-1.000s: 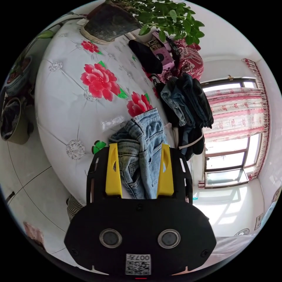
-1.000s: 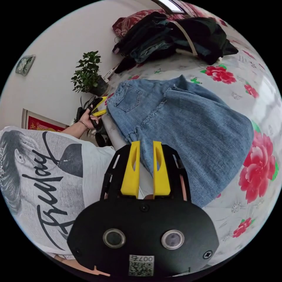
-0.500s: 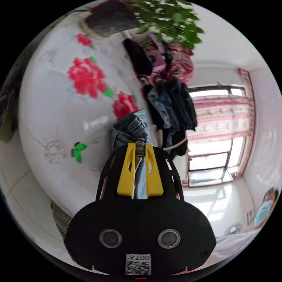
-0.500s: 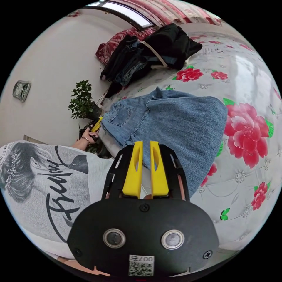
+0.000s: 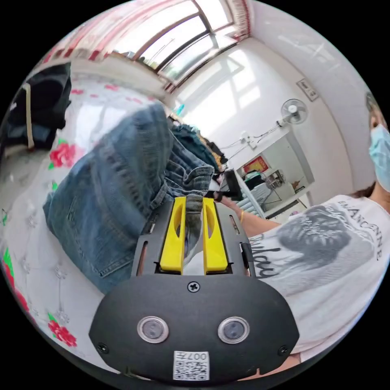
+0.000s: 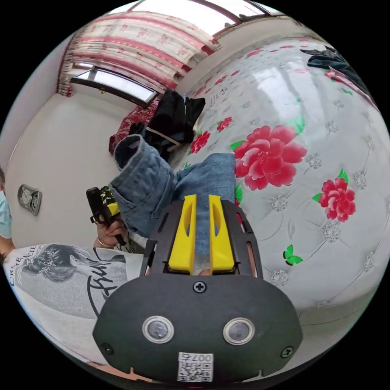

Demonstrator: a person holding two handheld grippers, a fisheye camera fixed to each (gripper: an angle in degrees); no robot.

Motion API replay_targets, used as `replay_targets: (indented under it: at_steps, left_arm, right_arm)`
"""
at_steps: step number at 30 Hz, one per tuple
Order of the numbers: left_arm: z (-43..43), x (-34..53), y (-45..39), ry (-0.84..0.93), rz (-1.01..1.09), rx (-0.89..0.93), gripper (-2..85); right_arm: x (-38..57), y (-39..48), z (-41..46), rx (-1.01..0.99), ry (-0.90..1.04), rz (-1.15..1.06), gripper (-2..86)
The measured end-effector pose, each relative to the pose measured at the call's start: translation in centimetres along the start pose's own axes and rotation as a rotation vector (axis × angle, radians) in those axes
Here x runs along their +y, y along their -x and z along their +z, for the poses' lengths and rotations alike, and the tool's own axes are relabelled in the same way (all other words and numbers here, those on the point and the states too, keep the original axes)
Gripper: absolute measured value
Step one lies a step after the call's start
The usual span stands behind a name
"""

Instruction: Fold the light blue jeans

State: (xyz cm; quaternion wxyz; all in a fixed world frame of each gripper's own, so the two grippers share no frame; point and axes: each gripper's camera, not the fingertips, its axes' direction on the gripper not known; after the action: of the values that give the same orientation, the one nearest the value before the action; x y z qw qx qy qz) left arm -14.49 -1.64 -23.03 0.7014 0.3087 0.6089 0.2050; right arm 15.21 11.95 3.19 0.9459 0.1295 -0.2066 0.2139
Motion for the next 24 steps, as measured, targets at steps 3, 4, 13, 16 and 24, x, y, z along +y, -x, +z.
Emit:
replay_targets:
  at_steps: [3,4,13,16,24]
  left_arm:
    - [3.9,2.7,5.0,-0.012,-0.139,0.031,7.3]
    - [4.3,3.9,6.7,-0.004,-0.19,-0.015,8.4]
    - [5.2,13.4,20.7,0.0,-0.538,-0.243,16.5]
    - [8.2,14.6,24.5,0.005,-0.601,-0.17,18.4]
    - [12.7,11.5,28.7,0.076,-0.509,-0.062,6.1]
  right_arm:
    - [0.1,-2.4,-1.8,-0.039,-0.022,0.069,7.5]
    - [0.1,-3.3,-2.2,-0.026,-0.01,0.086,7.9]
    - [-2.3,-11.0,0.7,-0.173,0.141,0.301,10.1]
    - [-3.2,-11.9,2.9,-0.269,0.163,0.367,8.8]
    - [-7.5,-9.0,2.0,-0.223,0.305,0.28,3.2]
